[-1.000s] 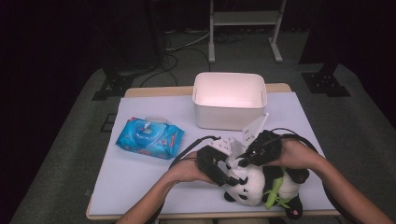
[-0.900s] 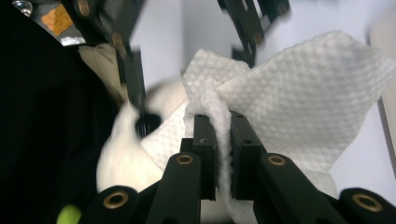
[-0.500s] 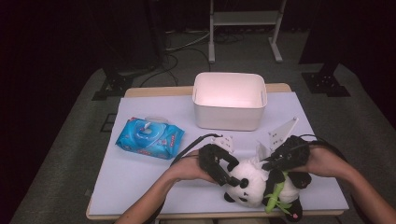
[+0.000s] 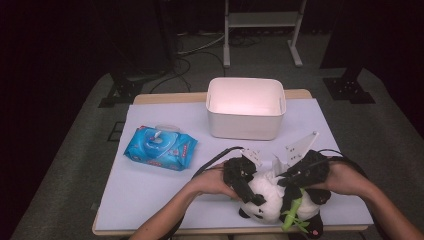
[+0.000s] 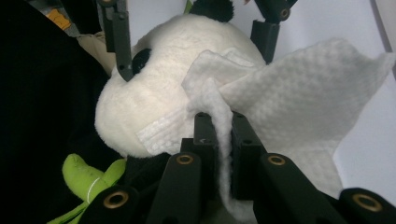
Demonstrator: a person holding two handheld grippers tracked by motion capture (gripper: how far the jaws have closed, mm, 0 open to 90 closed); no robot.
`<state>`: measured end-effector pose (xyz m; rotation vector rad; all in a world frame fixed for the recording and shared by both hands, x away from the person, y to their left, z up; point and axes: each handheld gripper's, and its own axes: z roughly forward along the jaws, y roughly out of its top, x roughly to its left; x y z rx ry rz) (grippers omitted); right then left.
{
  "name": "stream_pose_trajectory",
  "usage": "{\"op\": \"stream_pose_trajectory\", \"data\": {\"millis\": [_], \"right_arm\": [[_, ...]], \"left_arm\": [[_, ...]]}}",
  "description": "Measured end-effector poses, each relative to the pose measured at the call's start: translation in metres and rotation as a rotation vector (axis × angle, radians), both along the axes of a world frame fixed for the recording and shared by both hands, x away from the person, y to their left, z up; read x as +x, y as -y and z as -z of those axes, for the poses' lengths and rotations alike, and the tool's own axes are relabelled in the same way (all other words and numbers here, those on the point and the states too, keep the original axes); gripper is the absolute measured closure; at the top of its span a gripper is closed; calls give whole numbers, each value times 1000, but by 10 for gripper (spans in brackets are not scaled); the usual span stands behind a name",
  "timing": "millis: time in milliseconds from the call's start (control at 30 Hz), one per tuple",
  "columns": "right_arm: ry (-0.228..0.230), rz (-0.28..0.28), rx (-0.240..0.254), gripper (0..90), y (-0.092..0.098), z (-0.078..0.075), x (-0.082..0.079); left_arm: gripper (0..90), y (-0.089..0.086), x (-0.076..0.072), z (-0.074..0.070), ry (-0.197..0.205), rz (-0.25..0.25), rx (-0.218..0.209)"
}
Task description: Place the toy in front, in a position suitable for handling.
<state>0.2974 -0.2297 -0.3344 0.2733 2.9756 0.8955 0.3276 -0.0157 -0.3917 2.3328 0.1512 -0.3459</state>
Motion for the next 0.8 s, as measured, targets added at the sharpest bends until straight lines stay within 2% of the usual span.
{"op": "stream_pose_trajectory", "data": {"millis": [100, 200, 333, 467, 567, 633, 733, 800], "right_arm": [[6, 5, 13, 826, 1, -1, 2], [20, 3, 17, 826, 1, -6, 6], [58, 16, 28, 826, -5, -15, 12], [94, 30, 58, 825, -16, -23, 25], [78, 34, 86, 826, -29, -19, 39], [58, 27, 87, 826, -37, -14, 45], [45, 9, 73, 826, -43, -11, 46], [57, 1, 55, 826, -44, -14, 45]], "left_arm": [[202, -4, -1, -5, 41, -8, -10], [235, -5, 1, -13, 95, -7, -4], [235, -14, 7, -31, 229, -11, 21], [231, -28, 19, -46, 352, -13, 78], [223, -39, 27, -41, 344, -15, 94], [224, -45, 28, -33, 334, -17, 95], [220, -55, 23, -25, 329, -33, 54], [216, -59, 20, -20, 339, -44, 30]]}}
